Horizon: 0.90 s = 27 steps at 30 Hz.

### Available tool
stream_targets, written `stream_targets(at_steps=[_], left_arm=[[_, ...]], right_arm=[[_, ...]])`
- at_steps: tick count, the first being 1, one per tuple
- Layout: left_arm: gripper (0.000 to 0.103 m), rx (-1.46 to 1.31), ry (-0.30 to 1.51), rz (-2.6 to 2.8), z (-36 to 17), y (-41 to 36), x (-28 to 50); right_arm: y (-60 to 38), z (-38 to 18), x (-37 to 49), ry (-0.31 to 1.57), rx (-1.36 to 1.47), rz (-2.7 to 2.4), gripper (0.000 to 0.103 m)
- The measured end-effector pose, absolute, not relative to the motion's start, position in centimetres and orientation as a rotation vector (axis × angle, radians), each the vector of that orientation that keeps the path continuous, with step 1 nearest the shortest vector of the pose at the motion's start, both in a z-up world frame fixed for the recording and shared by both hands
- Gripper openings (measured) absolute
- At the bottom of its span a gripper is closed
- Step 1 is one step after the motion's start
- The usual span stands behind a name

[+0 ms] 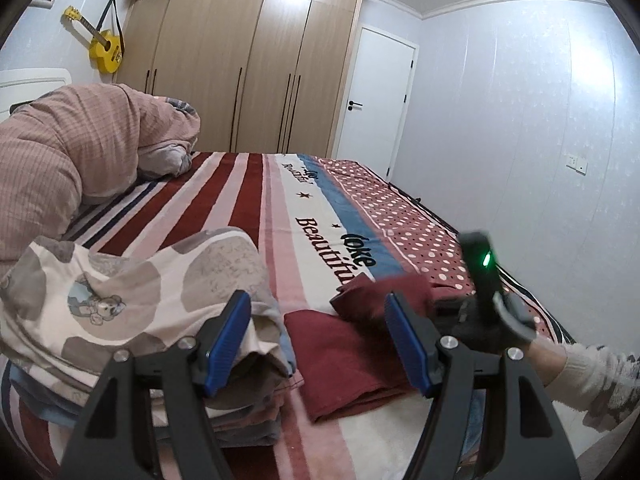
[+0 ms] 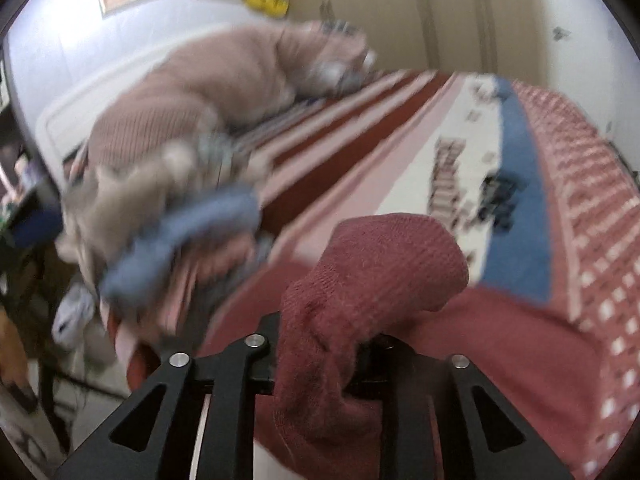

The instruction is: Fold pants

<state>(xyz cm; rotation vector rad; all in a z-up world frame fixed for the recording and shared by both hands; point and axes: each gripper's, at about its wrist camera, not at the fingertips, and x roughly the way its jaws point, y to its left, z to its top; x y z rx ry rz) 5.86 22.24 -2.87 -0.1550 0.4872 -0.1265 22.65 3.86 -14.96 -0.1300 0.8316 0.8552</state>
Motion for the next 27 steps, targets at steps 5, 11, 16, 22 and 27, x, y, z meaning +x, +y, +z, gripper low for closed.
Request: stream_targets(at_steps=[5, 11, 16, 22, 27], left_arm=[[0.066, -0.140, 0.520, -0.151, -3.3, 20.3, 6.1], [0.069, -0.152, 0.636, -0.188, -6.2, 16.9, 7.9], [0.072, -0.260, 0.756, -0.179, -10.4, 15.2, 10.6], [0.072, -0.430, 0.821, -0.077, -14.4, 16.2, 13.3], [0.057, -0.486, 0.781, -0.070, -15.1, 16.3, 14.8]], right_arm=[[1.6, -14.2, 20.8, 0.854, -0.104, 0.954, 0.053], [-6.7, -9.8, 18.9, 0.674, -0.060, 0.841, 0.065], [-12.9, -10.1, 18.4, 0.649, -0.002, 0.721, 0.065], [-17.1, -12.7, 18.5, 0.674, 0.075, 0.685, 0.065], [-18.4, -15.1, 18.9, 0.708, 0.138, 0.701, 0.065]])
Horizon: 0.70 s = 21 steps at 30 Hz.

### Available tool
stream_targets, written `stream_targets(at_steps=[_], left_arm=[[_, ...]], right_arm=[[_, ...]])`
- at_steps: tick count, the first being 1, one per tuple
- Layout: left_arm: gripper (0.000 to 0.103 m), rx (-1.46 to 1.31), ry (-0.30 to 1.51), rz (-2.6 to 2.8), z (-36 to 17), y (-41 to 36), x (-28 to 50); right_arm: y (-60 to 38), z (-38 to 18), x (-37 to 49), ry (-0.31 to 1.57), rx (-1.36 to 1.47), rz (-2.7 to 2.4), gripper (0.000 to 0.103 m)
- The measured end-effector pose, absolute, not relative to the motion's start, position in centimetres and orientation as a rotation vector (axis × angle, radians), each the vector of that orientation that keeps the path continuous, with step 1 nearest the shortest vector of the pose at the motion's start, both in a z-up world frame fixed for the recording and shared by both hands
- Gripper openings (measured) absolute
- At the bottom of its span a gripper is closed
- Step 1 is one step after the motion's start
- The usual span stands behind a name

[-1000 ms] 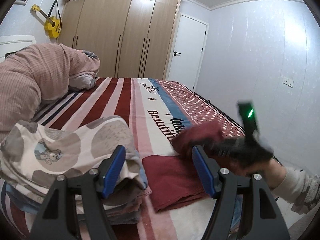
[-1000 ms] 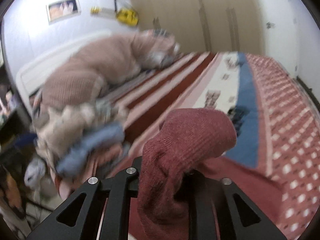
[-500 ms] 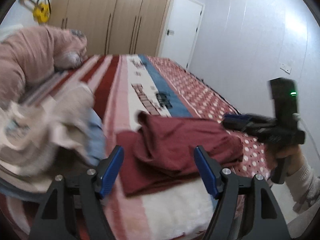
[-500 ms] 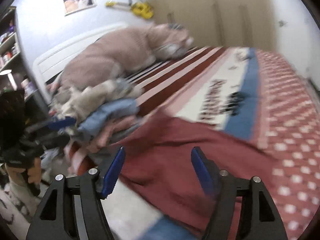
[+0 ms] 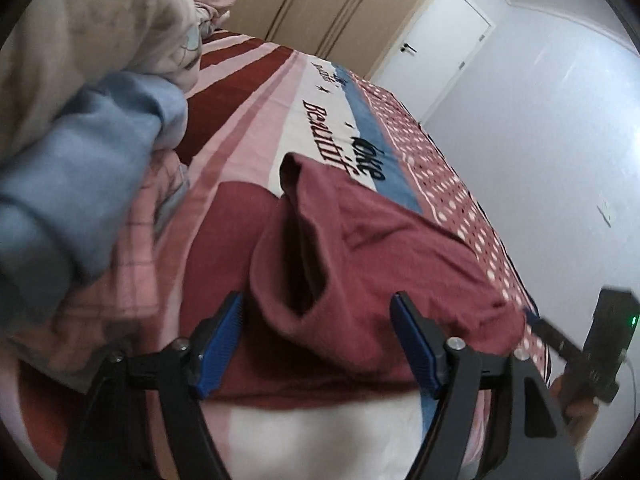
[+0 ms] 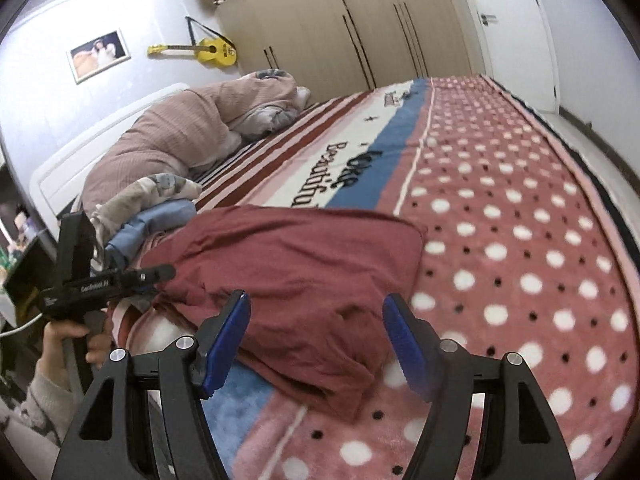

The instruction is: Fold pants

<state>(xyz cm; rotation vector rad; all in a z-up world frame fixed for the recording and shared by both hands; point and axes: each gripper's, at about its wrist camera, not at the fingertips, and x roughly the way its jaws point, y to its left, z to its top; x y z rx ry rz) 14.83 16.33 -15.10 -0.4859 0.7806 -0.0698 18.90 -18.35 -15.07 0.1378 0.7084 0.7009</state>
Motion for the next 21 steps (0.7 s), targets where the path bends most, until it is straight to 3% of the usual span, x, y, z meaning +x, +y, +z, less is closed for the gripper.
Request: stream_targets(at_steps=[1, 3, 7, 11, 15, 17, 19, 21], left_arm=[[0.033, -0.484, 0.780, -0.053, -15.3, 16.2, 15.4], [0.009, -0.460, 0.783, -0.030, -15.3, 15.8, 16.0], [0.005, -0.299, 0.700, 0.048, -12.8, 15.1, 14.9], [0.005, -0.209, 0.667, 0.180, -10.9, 16.1, 13.9], [0.007, -0.135, 0.754, 0.213, -13.0, 15.9, 14.6], [0.019, -0.107, 0.770, 0.245, -14.0, 15.9, 14.9], [0.041, -0.124, 0.759, 0.228, -14.0, 15.9, 14.8], [0.054, -0.141, 0.757, 0.179, -13.8, 16.0, 14.6]], right_arm=[[-18.4, -15.4, 19.0, 0.711, 0.150, 0.705, 0.065], [-18.5, -15.6, 19.2, 0.711, 0.169, 0.710, 0.065], [-18.7, -15.7, 19.3, 0.706, 0.191, 0.717, 0.065], [-18.8, -15.2, 19.3, 0.694, 0.176, 0.711, 0.065], [-18.4, -15.6, 20.0, 0.722, 0.168, 0.687, 0.065], [-18.3, -16.3, 20.5, 0.750, 0.190, 0.675, 0.066], [-18.2, -17.0, 21.0, 0.793, 0.222, 0.673, 0.069], [-18.2, -17.7, 21.5, 0.840, 0.260, 0.689, 0.074]])
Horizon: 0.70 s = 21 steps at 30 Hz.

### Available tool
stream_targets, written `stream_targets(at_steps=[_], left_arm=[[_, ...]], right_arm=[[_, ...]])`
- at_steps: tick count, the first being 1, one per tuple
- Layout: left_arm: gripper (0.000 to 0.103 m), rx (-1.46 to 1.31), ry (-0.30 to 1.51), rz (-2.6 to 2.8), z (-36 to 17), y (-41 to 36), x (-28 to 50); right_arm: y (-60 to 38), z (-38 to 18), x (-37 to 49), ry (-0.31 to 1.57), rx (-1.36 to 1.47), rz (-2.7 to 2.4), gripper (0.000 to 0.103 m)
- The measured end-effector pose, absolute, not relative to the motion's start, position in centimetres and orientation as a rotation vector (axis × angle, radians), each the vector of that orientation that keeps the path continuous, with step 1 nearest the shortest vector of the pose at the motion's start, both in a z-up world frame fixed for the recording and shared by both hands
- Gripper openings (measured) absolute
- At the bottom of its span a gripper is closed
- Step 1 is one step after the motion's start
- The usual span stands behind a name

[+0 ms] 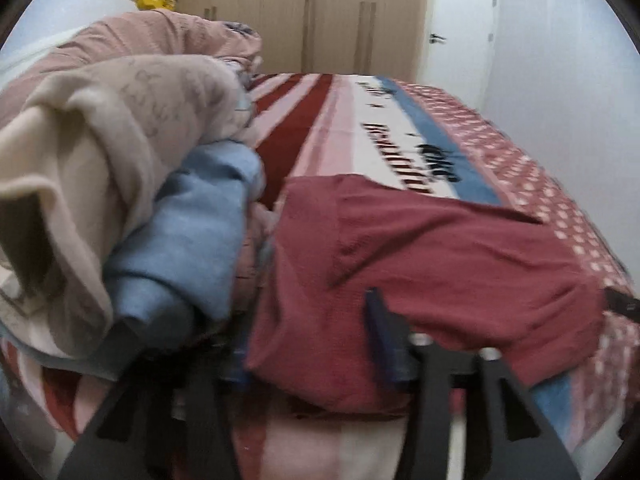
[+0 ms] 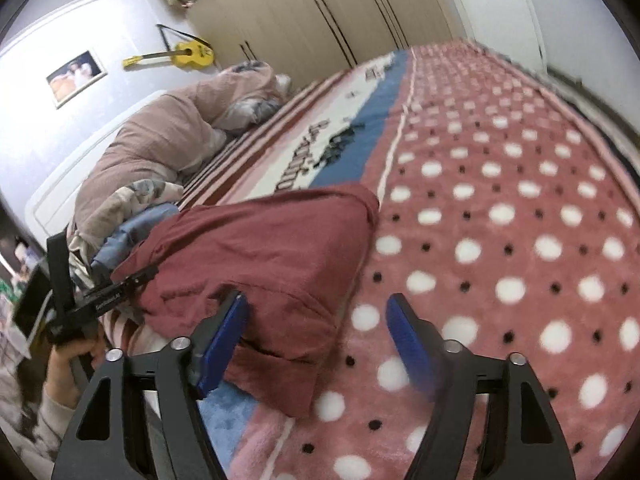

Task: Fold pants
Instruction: 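Grasp the folded dark red pants with the right gripper and lift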

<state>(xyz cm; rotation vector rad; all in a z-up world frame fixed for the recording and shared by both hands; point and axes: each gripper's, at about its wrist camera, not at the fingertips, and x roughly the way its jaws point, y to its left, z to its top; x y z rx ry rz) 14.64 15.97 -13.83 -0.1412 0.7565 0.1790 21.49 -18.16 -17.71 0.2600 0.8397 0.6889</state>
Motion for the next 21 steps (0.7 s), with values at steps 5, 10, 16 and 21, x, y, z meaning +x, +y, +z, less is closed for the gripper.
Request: stream_targets(at_steps=[5, 10, 16, 21], left_arm=[[0.064, -0.066, 0.715, 0.135, -12.5, 14.4, 13.7], [0.064, -0.104, 0.682, 0.072, -11.0, 14.5, 12.6], [0.065, -0.149, 0.664, 0.020, -10.3, 15.3, 11.3], [0.065, -0.150, 0.670, 0.001, -10.5, 15.3, 11.1]], right_arm=[[-17.6, -19.0, 22.7, 0.912, 0.336, 0.719, 0.077], [-16.4, -19.3, 24.2, 0.940, 0.374, 0.745, 0.077], [-14.1, -20.1, 25.3, 0.982, 0.349, 0.798, 0.035], [-15.2, -19.7, 24.8, 0.932, 0.381, 0.782, 0.016]])
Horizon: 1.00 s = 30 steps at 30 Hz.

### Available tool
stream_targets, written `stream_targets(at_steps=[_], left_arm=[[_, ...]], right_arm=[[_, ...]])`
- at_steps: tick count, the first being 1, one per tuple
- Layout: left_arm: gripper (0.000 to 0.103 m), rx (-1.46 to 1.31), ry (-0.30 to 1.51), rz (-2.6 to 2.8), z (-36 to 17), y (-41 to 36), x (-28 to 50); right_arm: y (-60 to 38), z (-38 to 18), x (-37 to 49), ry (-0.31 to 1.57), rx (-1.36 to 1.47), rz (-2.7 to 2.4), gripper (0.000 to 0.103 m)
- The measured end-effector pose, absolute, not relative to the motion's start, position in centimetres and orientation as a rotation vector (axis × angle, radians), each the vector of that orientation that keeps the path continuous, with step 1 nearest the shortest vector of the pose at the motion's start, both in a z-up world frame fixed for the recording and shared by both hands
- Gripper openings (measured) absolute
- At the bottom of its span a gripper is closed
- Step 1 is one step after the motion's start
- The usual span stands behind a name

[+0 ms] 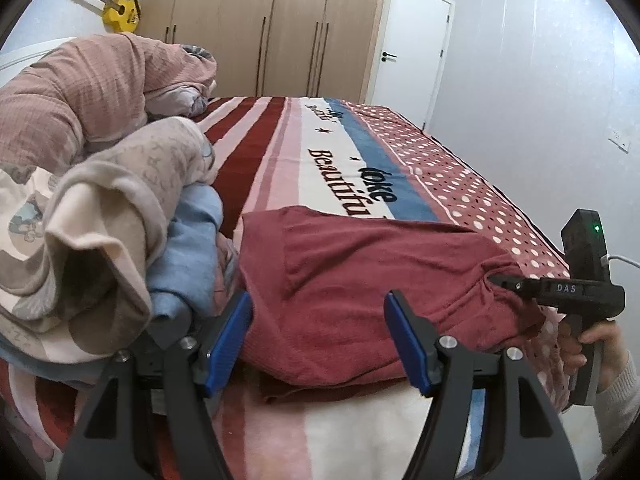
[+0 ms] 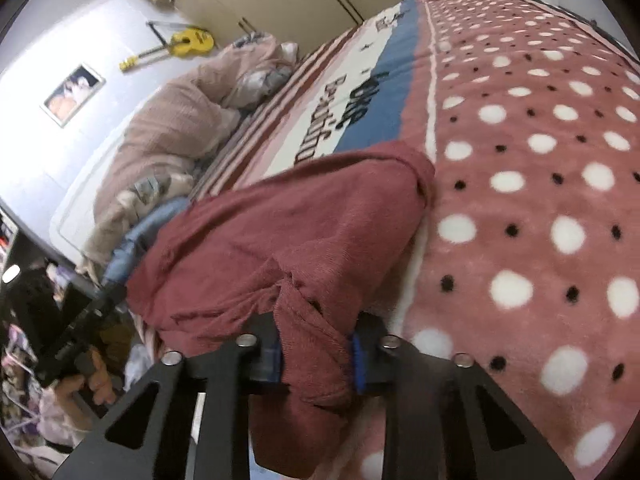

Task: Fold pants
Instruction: 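Grasp the folded dark red pants with the right gripper and lift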

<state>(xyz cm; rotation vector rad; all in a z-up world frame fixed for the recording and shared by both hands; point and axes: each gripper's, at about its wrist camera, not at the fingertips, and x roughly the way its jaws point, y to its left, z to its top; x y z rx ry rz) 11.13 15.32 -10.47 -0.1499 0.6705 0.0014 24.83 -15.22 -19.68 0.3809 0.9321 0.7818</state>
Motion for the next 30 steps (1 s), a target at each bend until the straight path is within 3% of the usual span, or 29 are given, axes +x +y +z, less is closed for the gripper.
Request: stream_targets(at_steps=[16, 20, 24, 26, 30], left_arm=[[0.065, -0.219, 0.724, -0.141, -11.1, 12.7, 13.5], [0.065, -0.238, 0.751, -0.183, -11.5, 12.3, 15.4], [0.065, -0.246, 0.787, -0.184, -12.1, 12.6, 17.2], [0.065, -0.293, 0.823, -0.240, -12.9, 12.9, 18.3], [0.065, -0.402, 0.906, -0.311, -15.4, 13.5, 20.2]], right_arm=[[-24.9, -17.3, 22.1, 0.870, 0.364, 0.596, 0.016], [-25.6, -17.6, 21.8, 0.932, 0.339, 0.582, 0.040], [-27.6, -15.5, 21.2, 0.867, 0.359, 0.584, 0.062], [-28.4, -14.4, 21.3, 0.833, 0.387, 0.588, 0.067], [-27.6, -15.0, 23.1, 0.857, 0.378, 0.565, 0.067]])
